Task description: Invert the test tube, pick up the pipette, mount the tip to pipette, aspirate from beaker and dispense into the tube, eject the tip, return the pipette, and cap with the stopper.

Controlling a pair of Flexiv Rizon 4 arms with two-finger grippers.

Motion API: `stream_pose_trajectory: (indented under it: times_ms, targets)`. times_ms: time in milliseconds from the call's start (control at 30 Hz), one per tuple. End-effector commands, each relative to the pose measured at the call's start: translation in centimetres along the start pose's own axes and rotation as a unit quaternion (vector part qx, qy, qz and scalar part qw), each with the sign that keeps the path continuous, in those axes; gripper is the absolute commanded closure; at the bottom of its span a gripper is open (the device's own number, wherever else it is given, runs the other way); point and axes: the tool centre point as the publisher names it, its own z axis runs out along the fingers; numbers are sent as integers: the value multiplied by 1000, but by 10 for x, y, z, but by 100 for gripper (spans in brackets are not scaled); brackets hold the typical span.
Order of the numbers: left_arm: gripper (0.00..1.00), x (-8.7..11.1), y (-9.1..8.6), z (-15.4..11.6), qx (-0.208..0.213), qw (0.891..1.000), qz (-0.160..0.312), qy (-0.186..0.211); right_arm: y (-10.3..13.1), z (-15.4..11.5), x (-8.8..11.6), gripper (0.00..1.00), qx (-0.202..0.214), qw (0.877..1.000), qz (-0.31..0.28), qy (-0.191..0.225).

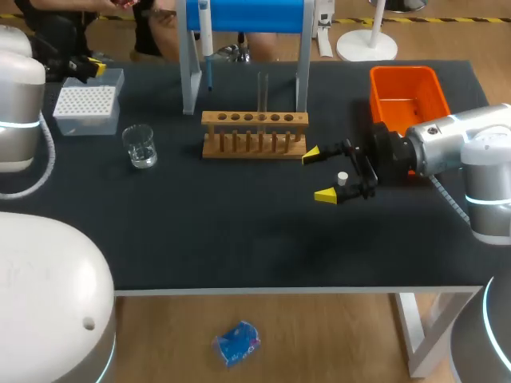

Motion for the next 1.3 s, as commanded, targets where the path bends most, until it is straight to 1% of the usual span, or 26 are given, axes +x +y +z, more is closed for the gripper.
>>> stream_pose_trajectory:
  times_ms: [33,100,167,367,433,467,533,600,800,900,1033,1067,1300]
  targets:
    - [100,27,-15,-44,-26,997,17,65,0,0,1,0,0,1000,-1,0]
    - [100,47,-19,-49,-28,995,34,87,0,0,1,0,0,1000,-1,0]
    - [100,67,-25,-54,-22,992,46,112,0,0,1,0,0,1000,-1,0]
    - [100,127,-37,-64,-16,984,85,156,0,0,1,0,0,1000,-1,0]
    - [100,149,-41,-63,-9,982,88,169,0,0,1,0,0,1000,-1,0]
    - [100,161,-43,-61,-10,982,99,163,0,0,1,0,0,1000,-1,0]
    - [100,182,-47,-58,-10,980,100,173,0,0,1,0,0,1000,-1,0]
    - [100,201,-50,-53,-12,979,111,173,0,0,1,0,0,1000,-1,0]
    - [100,244,-61,-41,-5,977,110,184,0,0,1,0,0,1000,-1,0]
    - [100,260,-64,-36,-5,977,106,183,0,0,1,0,0,1000,-1,0]
    - [100,274,-65,-32,-3,977,99,189,0,0,1,0,0,1000,-1,0]
    - [100,275,-65,-32,0,977,93,194,0,0,1,0,0,1000,-1,0]
    - [100,275,-65,-32,0,977,93,194,0,0,1,0,0,1000,-1,0]
